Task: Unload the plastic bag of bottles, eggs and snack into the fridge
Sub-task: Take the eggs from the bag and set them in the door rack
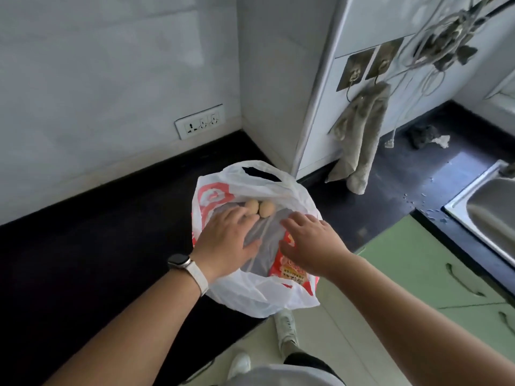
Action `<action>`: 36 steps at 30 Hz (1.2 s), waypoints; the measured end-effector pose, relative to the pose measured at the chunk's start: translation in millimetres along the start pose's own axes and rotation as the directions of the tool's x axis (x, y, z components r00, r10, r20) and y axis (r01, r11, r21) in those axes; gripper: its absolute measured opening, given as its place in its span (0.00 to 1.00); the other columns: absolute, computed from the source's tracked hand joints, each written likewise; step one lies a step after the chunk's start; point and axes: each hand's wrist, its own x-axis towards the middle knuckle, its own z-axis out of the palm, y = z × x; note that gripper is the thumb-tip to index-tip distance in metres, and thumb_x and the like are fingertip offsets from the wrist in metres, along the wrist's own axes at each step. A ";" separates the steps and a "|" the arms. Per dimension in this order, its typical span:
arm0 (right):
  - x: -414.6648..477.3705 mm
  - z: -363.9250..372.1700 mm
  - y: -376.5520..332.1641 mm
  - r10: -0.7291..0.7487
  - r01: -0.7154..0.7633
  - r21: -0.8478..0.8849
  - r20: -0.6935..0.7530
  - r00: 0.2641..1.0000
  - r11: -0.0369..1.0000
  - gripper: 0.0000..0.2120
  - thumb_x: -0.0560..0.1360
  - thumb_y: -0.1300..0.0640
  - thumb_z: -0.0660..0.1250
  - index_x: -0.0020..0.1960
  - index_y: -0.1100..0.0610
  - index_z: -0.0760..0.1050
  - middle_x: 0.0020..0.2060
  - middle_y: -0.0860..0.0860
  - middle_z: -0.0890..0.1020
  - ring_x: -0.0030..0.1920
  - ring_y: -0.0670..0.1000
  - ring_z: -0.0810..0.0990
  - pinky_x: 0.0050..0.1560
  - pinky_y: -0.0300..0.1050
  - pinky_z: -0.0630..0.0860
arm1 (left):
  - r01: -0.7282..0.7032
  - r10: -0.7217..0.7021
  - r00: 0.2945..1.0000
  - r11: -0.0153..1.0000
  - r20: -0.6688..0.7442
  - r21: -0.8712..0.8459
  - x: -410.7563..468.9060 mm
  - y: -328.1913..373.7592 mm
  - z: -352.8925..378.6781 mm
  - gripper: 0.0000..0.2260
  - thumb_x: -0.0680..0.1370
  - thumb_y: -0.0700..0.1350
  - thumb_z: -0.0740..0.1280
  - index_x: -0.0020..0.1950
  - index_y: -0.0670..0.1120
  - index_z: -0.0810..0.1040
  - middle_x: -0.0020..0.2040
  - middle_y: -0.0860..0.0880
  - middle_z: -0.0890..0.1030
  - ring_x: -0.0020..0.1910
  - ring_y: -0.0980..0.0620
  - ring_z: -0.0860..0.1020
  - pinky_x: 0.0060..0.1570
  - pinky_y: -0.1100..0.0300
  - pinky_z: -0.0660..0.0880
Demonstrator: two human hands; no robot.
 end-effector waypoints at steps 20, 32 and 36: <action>143.0 42.7 67.6 -0.383 0.377 0.066 0.175 0.907 0.924 0.22 0.76 0.47 0.63 0.68 0.53 0.69 0.65 0.51 0.70 0.64 0.56 0.70 0.62 0.51 0.71 | 0.610 -0.613 0.783 0.724 0.107 -0.322 85.4 -9.9 93.7 0.19 0.78 0.51 0.65 0.69 0.53 0.71 0.65 0.51 0.76 0.64 0.49 0.74 0.66 0.51 0.72; 169.8 74.6 61.7 -0.333 0.325 0.093 0.103 0.937 0.941 0.16 0.70 0.52 0.69 0.56 0.55 0.76 0.54 0.54 0.77 0.57 0.61 0.76 0.57 0.55 0.73 | 0.543 -0.527 0.836 0.834 0.150 -0.095 126.6 -33.5 113.0 0.19 0.77 0.48 0.67 0.68 0.49 0.70 0.66 0.45 0.75 0.61 0.42 0.76 0.58 0.46 0.76; 171.5 80.0 66.7 -0.325 0.316 0.086 0.125 0.938 0.945 0.20 0.70 0.51 0.69 0.60 0.55 0.74 0.57 0.54 0.77 0.59 0.60 0.74 0.61 0.55 0.71 | 0.570 -0.551 0.820 0.810 0.154 -0.136 126.8 -34.0 118.5 0.21 0.77 0.48 0.68 0.70 0.49 0.69 0.66 0.44 0.75 0.63 0.42 0.75 0.61 0.49 0.74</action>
